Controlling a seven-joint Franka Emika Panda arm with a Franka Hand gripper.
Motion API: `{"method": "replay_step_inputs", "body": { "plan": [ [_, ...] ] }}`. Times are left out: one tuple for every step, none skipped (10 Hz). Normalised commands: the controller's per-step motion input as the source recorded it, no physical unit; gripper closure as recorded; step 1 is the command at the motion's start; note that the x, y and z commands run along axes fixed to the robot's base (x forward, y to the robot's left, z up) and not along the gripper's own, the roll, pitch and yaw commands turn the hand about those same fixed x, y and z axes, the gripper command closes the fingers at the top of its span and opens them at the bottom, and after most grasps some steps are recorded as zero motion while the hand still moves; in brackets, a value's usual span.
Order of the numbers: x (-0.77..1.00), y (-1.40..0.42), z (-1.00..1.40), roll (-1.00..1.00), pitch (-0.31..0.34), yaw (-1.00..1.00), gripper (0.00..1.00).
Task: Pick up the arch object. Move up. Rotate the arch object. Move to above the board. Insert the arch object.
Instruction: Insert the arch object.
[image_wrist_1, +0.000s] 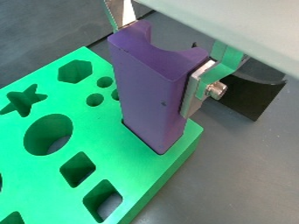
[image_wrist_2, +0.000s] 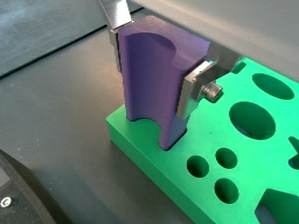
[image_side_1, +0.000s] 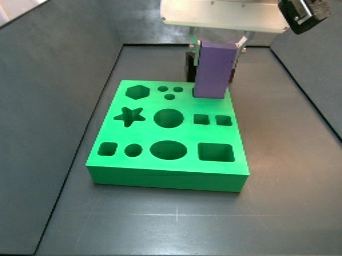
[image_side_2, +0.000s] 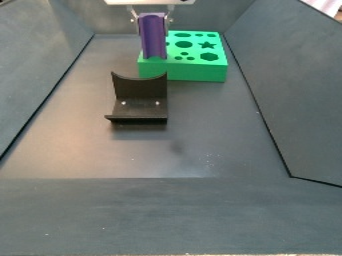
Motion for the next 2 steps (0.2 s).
{"method": "replay_step_inputs", "body": {
  "plan": [
    [0.00,0.00,0.00,0.00,0.000,0.00,1.00],
    [0.00,0.00,0.00,0.00,0.000,0.00,1.00]
  ]
}}
